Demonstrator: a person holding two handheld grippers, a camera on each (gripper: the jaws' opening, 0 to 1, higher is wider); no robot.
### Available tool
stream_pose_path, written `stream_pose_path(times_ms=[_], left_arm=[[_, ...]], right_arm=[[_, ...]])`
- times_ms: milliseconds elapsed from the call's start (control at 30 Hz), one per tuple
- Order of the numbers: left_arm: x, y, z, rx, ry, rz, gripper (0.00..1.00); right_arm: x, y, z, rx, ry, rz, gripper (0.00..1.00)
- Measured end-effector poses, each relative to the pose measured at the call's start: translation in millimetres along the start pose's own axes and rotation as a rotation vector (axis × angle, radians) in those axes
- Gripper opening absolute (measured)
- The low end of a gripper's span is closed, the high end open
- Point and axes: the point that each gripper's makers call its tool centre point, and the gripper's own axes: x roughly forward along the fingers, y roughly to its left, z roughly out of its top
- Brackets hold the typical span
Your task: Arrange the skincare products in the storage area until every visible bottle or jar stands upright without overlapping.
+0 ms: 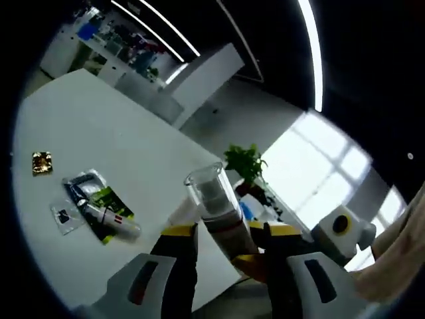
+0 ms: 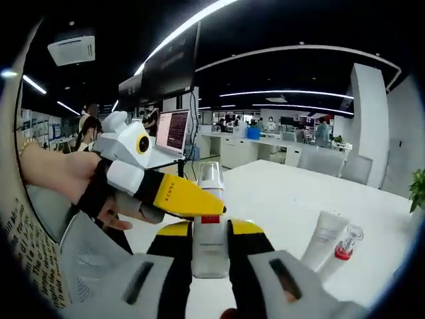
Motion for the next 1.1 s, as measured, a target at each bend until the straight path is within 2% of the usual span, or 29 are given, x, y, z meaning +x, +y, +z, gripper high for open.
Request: stream_pose_path(times_ms=[100,300,433,600,700,733,833,900,967,1000,1033,1100], left_arm=[[-0.2,-2.0,3.9,-0.004,-0.034,-0.003,0.23],[0.4,-6.8,3.2,0.017,-0.035,0.007,0.22],[-0.3,-12.5,2.7,0.090,-0.024,0.027,0.21],[-2.0,-18.1,1.5,0.246,0.034,0.048,0.19],[-4.8,-19.3,2.6,0.339,0.077,0.052,0.19],[-5.6,-19.3,2.6,0.366,0.090,0.054,0.19],[-8.7,-18.0,-0.6,0.423,0.139,0.039,0.18],[-8.8,-22.8,-2.7,0.467,0.170,0.003,0.18],[-6.1,-29.7,-5.0,0.497,0.186,-0.030,0.18],[-4.6,-33.8,-6.9,0.508,0.197,-0.049,0.18],[-2.8,-36.8,-7.2,0.522,0.196,-0.057,0.18],[0.6,-45.2,-11.7,0.549,0.215,-0.089,0.18]], right_arm=[[-1.1,2.3,-0.5,-0.004,0.000,0.005,0.19],[-3.4,2.8,-1.2,-0.007,-0.003,0.008,0.20],[-4.5,4.7,-2.8,0.003,-0.011,0.039,0.21],[-16.5,8.7,-8.6,0.027,-0.010,0.134,0.22],[-26.6,4.7,-8.0,0.033,-0.011,0.188,0.30],[-30.5,4.6,-4.2,0.060,-0.025,0.227,0.33],[-37.9,-5.6,5.9,0.051,-0.038,0.268,0.38],[-40.8,-5.8,14.7,0.077,-0.056,0.314,0.43],[-44.1,-5.3,36.6,0.176,-0.141,0.367,0.50],[-45.2,-8.7,47.7,0.230,-0.187,0.376,0.51],[-45.4,-10.0,52.8,0.243,-0.205,0.384,0.50],[-43.2,-10.2,55.7,0.229,-0.191,0.403,0.49]])
